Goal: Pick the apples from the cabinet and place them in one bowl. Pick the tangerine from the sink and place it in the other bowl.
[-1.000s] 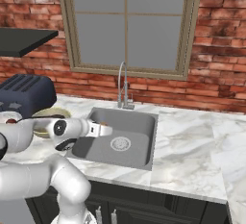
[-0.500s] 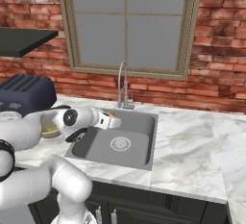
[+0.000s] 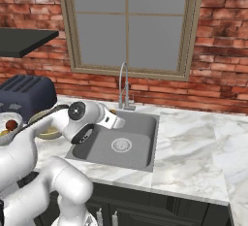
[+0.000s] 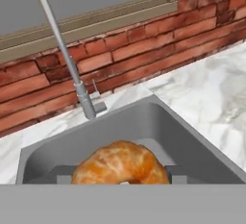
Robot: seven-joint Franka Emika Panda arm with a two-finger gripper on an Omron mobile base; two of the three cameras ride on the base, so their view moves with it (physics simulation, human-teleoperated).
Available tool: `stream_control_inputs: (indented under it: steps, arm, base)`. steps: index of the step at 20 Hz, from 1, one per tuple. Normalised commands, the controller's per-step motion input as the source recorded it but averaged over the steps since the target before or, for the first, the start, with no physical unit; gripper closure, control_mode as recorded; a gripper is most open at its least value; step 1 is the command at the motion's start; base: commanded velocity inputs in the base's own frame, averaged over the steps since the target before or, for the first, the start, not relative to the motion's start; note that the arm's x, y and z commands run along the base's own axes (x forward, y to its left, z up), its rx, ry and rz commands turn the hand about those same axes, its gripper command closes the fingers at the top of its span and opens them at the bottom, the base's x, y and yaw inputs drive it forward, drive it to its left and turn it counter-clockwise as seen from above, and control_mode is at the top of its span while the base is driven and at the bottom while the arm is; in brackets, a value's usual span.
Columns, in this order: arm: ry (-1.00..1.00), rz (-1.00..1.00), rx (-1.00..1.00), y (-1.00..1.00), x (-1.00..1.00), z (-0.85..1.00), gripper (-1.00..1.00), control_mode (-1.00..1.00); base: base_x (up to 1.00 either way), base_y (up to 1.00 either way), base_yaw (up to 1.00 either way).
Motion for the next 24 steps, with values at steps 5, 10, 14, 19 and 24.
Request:
stream_control_inputs:
  steps: [5, 10, 14, 19, 24]
  arm:
    - [0.02, 0.02, 0.05, 0.0, -0.64, 0.21, 1.0, -1.0]
    - [0.24, 0.01, 0.01, 0.0, -0.29, 0.66, 1.0, -1.0]
    - [0.29, 0.06, 0.0, 0.07, -0.28, 0.69, 1.0, -1.0]
    - [0.29, 0.17, 0.02, 0.34, -0.47, 0.15, 1.0, -1.0]
    - [0.03, 0.25, 0.09, 0.55, -0.43, -0.37, 1.0, -1.0]
  base:
    - [0.0, 0.0, 0.0]
    - [0.0, 0.0, 0.0]
    - [0.0, 0.0, 0.0]
    - [0.0, 0.0, 0.0]
    - [0.0, 0.0, 0.0]
